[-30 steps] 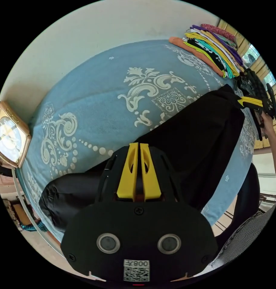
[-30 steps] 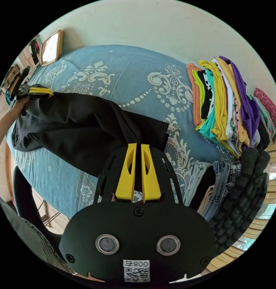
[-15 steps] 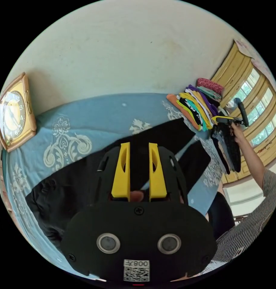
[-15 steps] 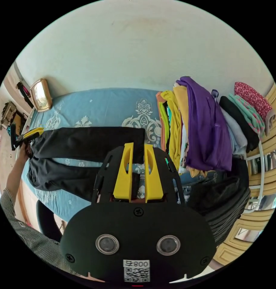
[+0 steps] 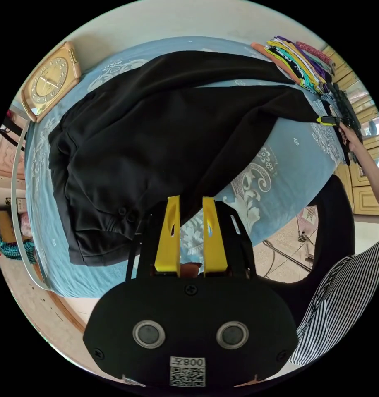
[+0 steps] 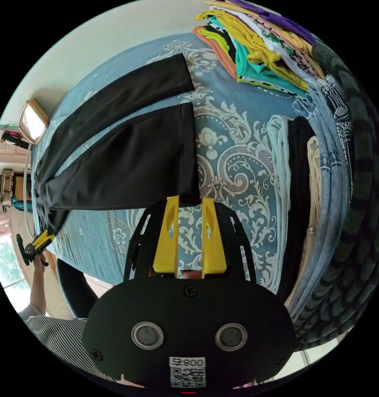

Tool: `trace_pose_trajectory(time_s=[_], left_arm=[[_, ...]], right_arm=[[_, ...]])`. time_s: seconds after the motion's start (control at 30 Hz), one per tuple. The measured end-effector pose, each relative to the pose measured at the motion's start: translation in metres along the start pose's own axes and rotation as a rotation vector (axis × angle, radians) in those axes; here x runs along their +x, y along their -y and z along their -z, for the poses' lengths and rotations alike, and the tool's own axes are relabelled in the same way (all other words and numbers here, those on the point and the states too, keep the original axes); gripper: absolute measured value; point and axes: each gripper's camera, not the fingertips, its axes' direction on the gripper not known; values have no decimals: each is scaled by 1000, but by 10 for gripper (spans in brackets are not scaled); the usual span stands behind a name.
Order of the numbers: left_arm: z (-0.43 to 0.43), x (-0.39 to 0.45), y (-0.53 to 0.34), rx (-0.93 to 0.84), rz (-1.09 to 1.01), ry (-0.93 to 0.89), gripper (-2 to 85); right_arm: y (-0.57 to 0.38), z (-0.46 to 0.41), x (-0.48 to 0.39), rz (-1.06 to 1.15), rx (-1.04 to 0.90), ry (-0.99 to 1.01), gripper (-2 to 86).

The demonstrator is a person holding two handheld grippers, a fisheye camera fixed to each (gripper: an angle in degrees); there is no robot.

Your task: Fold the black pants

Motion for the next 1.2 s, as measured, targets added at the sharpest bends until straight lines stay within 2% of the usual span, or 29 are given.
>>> trace_pose_trajectory(time_s=[0.2, 0.33, 0.43, 0.63, 0.73, 0.83, 0.93, 1.0, 1.07, 1.1, 1.17, 1.2], left_arm=[[20, -12, -41, 40, -21, -20, 17], [39, -17, -82, 66, -40, 6, 16], [46, -23, -117, 64, -47, -13, 18], [33, -39, -165, 27, -2, -29, 43], [46, -59, -189, 69, 51, -74, 66], [70, -101, -227, 187, 201, -145, 87], [80, -164, -271, 314, 456, -236, 108], [75, -216, -306, 375, 707, -290, 119], [66, -247, -329, 422, 863, -358, 124], [60, -263, -342, 449, 946, -403, 126], [52, -281, -356, 469, 1037, -443, 126], [47, -290, -362, 481, 1075, -481, 123]], right_arm=[[-1, 10, 13, 9, -58, 77, 53], [-27, 39, 25, 53, -65, 15, 46], [-52, 49, 37, 71, -83, 50, 45], [-80, 15, 51, 58, -174, 32, 53], [-86, 0, 55, 3, -173, 48, 62], [-94, 11, 57, -22, -99, 59, 70], [-102, 29, 53, -50, -12, 59, 68], [-107, 43, 30, -6, 77, 95, 75], [-111, 44, -37, 170, 112, 195, 82], [-113, 41, -60, 239, 108, 209, 83], [-126, 21, -163, 534, 47, 206, 86], [-131, 15, -187, 596, 40, 196, 87]])
